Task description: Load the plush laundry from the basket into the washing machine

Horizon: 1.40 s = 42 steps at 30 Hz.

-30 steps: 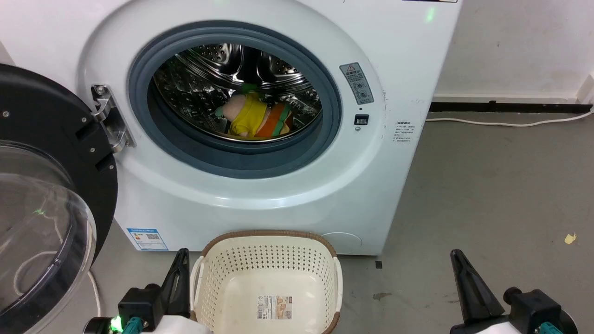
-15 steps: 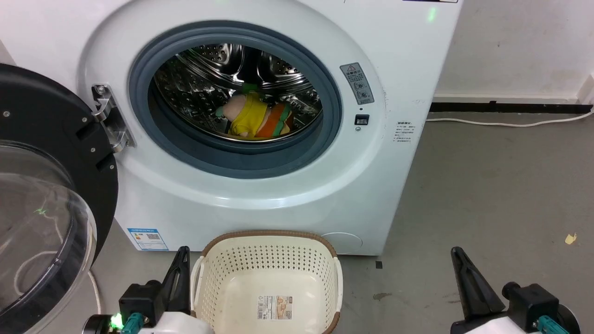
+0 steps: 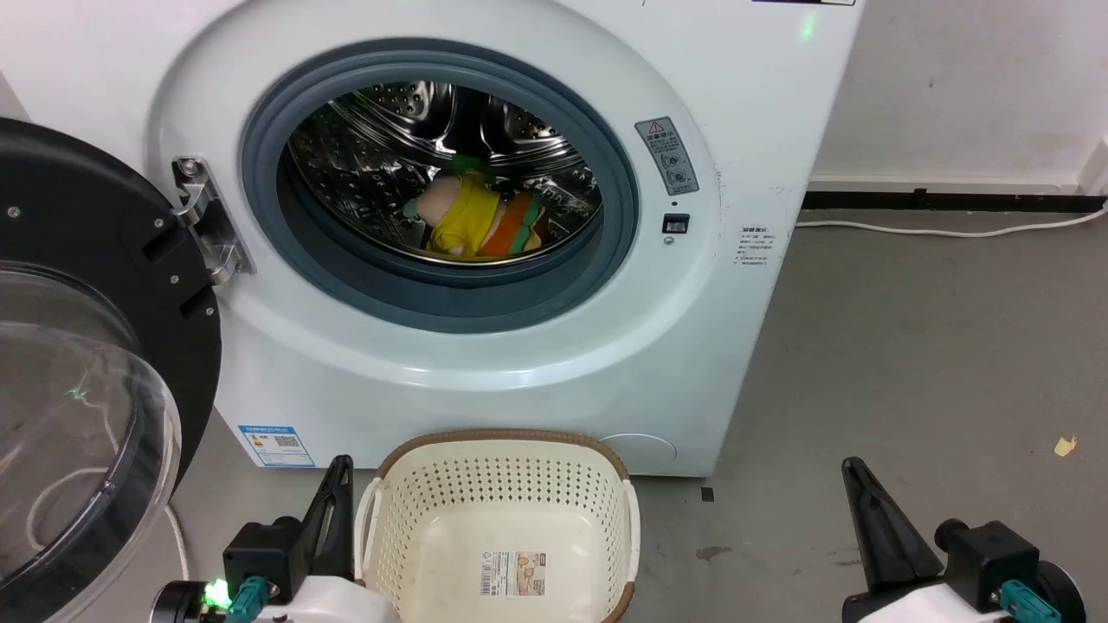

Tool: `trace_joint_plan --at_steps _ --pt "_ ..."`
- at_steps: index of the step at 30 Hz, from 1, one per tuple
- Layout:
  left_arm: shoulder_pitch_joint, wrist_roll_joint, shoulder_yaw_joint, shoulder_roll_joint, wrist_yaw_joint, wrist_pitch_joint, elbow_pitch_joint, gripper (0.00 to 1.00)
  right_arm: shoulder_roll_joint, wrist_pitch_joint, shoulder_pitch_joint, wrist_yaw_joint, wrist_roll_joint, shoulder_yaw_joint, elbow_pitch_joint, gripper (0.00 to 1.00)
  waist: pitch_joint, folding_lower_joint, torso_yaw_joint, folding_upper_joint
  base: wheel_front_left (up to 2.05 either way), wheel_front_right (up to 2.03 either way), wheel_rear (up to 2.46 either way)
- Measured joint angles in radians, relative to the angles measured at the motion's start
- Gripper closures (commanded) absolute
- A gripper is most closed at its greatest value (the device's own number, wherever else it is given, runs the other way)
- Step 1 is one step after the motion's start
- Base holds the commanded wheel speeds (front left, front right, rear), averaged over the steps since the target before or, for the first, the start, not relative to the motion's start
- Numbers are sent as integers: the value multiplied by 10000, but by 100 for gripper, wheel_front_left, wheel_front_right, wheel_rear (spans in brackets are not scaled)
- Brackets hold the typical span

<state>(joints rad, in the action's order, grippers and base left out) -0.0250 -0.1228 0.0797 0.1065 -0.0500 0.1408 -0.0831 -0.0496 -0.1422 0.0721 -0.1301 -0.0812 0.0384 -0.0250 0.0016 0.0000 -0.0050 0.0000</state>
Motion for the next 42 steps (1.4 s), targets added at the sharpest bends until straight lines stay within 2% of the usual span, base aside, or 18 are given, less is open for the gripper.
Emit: trace_joint_plan --at_steps 42 --pt "52 688 -462 -316 297 -838 481 100 0 869 -408 0 456 -219 113 100 -10 0 31 0 0 0 0"
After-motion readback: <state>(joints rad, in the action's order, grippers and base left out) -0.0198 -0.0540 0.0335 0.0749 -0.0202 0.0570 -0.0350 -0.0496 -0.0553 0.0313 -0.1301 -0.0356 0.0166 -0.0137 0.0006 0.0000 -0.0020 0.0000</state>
